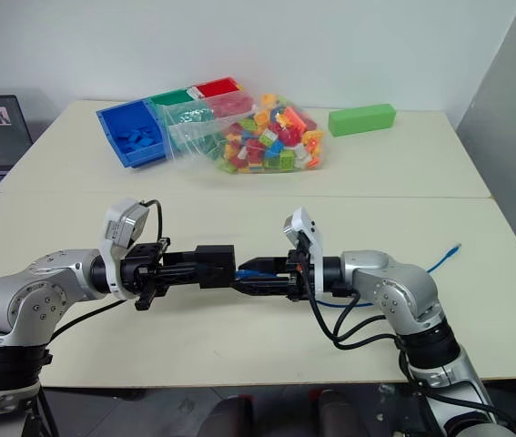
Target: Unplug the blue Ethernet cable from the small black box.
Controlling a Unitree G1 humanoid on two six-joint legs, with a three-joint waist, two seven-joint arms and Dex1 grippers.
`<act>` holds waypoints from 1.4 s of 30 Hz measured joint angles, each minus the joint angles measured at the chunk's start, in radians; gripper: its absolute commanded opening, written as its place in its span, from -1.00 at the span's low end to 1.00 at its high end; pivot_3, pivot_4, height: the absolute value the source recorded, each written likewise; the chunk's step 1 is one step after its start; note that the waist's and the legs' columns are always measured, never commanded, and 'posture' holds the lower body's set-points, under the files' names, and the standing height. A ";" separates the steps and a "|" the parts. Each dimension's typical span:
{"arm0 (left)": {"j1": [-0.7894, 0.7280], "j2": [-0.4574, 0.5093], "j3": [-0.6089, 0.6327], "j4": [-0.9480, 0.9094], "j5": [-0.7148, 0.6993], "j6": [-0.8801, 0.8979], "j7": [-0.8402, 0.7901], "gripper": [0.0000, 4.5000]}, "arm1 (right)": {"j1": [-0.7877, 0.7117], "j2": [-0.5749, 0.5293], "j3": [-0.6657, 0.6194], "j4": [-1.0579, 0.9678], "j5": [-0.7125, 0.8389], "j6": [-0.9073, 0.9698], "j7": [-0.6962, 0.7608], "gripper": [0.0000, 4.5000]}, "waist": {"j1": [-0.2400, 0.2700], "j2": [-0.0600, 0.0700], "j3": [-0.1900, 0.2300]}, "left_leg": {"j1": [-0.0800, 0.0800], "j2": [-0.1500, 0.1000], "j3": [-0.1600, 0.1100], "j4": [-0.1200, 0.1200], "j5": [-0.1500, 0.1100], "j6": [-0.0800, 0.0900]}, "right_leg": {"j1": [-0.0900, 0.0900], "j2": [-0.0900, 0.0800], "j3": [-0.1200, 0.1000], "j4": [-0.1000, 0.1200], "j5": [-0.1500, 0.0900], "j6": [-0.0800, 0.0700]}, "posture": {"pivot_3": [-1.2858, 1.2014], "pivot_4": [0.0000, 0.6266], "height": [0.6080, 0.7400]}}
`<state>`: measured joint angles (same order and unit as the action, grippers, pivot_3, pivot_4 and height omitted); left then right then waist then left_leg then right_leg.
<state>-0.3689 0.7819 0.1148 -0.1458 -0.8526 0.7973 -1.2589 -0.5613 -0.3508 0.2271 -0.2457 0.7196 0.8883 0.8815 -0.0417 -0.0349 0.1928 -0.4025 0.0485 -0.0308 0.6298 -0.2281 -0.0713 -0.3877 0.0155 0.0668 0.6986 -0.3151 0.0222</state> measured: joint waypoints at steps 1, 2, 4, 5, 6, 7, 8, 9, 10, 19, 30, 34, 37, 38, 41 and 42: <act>0.000 0.000 0.000 0.000 0.000 0.000 0.000 -0.66 | 0.000 0.000 0.000 0.000 0.000 0.000 0.002 -0.06 | 0.000 0.000 0.000 | 0.000 0.000 0.000 0.000 0.000 0.000 | 0.000 0.000 0.000 0.000 0.000 0.000 | 0.03 -0.52 1.00; 0.000 0.000 0.000 0.000 0.000 0.000 0.000 -0.66 | 0.000 0.000 0.000 0.001 0.000 0.000 0.003 -0.06 | 0.000 0.000 0.000 | 0.000 0.000 0.000 0.000 0.000 0.000 | 0.000 0.000 0.000 0.000 0.000 0.000 | 0.03 -0.52 1.00; 0.000 0.000 0.000 0.000 0.000 0.000 -0.001 -0.66 | 0.000 0.000 0.000 0.001 0.000 0.002 0.004 -0.22 | 0.000 0.000 0.000 | 0.000 0.000 0.000 0.000 0.000 0.000 | 0.000 0.000 0.000 0.000 0.000 0.000 | 0.03 -0.52 1.00; 0.000 0.000 -0.001 0.000 0.000 0.000 -0.002 -0.66 | 0.000 0.000 0.000 0.003 0.000 0.003 0.004 -0.28 | 0.000 0.000 0.000 | 0.000 0.000 0.000 0.000 0.000 0.000 | 0.000 0.000 0.000 0.000 0.000 0.000 | 0.03 -0.52 1.00; 0.000 0.000 -0.001 0.000 0.000 0.000 -0.004 -0.66 | 0.000 -0.001 0.000 0.005 0.000 0.003 0.004 -0.40 | 0.000 0.000 0.000 | 0.000 0.000 0.000 0.000 0.000 0.000 | 0.000 0.000 0.000 0.000 0.000 0.000 | 0.03 -0.52 1.00; 0.000 0.000 -0.002 0.000 0.000 0.000 -0.009 -0.66 | 0.000 -0.002 0.000 0.007 0.000 0.004 0.005 -0.52 | 0.000 0.000 0.000 | 0.000 0.000 0.000 0.000 0.000 0.000 | 0.000 0.000 0.000 0.000 0.000 0.000 | 0.03 -0.52 1.00; 0.000 0.000 -0.002 0.000 0.000 0.000 -0.013 -0.66 | 0.000 -0.003 0.000 0.007 0.000 0.005 0.005 -0.61 | 0.000 0.000 0.000 | 0.000 0.000 0.000 0.000 0.000 0.000 | 0.000 0.000 0.000 0.000 0.000 0.000 | 0.03 -0.52 1.00; 0.000 0.000 -0.002 0.001 0.001 0.000 -0.014 -0.66 | 0.000 -0.003 0.000 0.008 0.001 0.006 0.009 -0.72 | 0.000 0.000 0.000 | 0.000 0.000 0.000 0.000 0.000 0.000 | 0.000 0.000 0.000 0.000 0.000 0.000 | 0.03 -0.52 1.00; 0.000 0.001 -0.002 0.004 0.002 0.000 -0.019 -0.66 | 0.000 -0.005 0.000 0.009 0.001 0.007 0.011 -0.82 | 0.000 0.000 0.000 | 0.000 0.000 0.000 0.000 0.000 0.000 | 0.000 0.000 0.000 0.000 0.000 0.000 | 0.03 -0.52 1.00; 0.000 0.000 -0.004 0.005 0.003 0.001 -0.036 -0.66 | -0.001 -0.009 0.000 0.011 0.005 0.010 0.033 -0.97 | 0.000 0.000 0.000 | 0.000 0.000 0.000 0.000 0.000 0.000 | 0.000 0.000 0.000 0.000 0.000 0.000 | 0.03 -0.52 1.00; 0.019 0.043 -0.014 0.010 0.024 -0.005 -0.063 -0.66 | -0.005 -0.099 -0.003 0.032 0.004 0.037 0.079 -0.98 | 0.000 0.000 0.000 | 0.000 0.000 0.000 0.000 0.000 0.000 | 0.000 0.000 0.000 -0.001 0.000 0.000 | 0.03 -0.52 1.00; 0.037 0.049 0.000 0.018 0.033 -0.021 -0.060 -0.66 | 0.007 -0.156 -0.017 0.039 0.001 0.039 0.092 -0.98 | 0.000 0.000 0.000 | 0.000 0.000 0.000 0.000 0.000 0.000 | 0.000 0.000 0.000 -0.001 0.000 0.000 | 0.03 -0.52 1.00; 0.061 0.055 0.012 0.018 0.038 -0.022 -0.048 -0.66 | 0.025 -0.187 -0.045 0.068 -0.017 0.027 0.092 -0.98 | 0.000 0.000 0.000 | 0.000 0.000 0.001 0.000 0.000 0.000 | 0.000 0.000 0.001 -0.001 0.000 0.000 | 0.03 -0.52 1.00; 0.066 0.055 0.014 0.017 0.039 -0.023 -0.039 -0.66 | 0.019 -0.179 -0.052 0.098 -0.041 -0.004 0.075 -0.98 | 0.000 0.000 0.000 | 0.000 0.000 0.001 0.000 0.000 0.000 | 0.000 0.000 0.001 -0.001 0.000 0.001 | 0.03 -0.52 1.00; 0.082 0.051 0.028 0.012 0.041 -0.025 -0.011 -0.66 | -0.045 -0.113 -0.067 0.287 -0.174 -0.160 -0.035 -0.98 | -0.012 0.000 0.000 | 0.000 0.000 0.002 0.000 0.000 0.000 | -0.001 0.000 0.002 -0.001 0.000 0.001 | 0.03 -0.52 1.00; 0.083 0.044 0.029 0.007 0.043 -0.028 0.004 -0.66 | -0.077 -0.090 -0.074 0.367 -0.226 -0.221 -0.087 -0.98 | -0.015 0.000 0.000 | 0.000 0.000 0.002 0.000 0.000 0.000 | -0.001 0.000 0.002 -0.001 0.000 0.001 | 0.03 -0.52 1.00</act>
<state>-0.2864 0.8258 0.1439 -0.1389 -0.8096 0.7693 -1.2554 -0.6385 -0.4406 0.1528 0.1212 0.4940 0.6676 0.7948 -0.0564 -0.0346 0.1931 -0.4024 0.0487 -0.0285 0.6295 -0.2281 -0.0711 -0.3888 0.0158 0.0692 0.6979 -0.3154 0.0231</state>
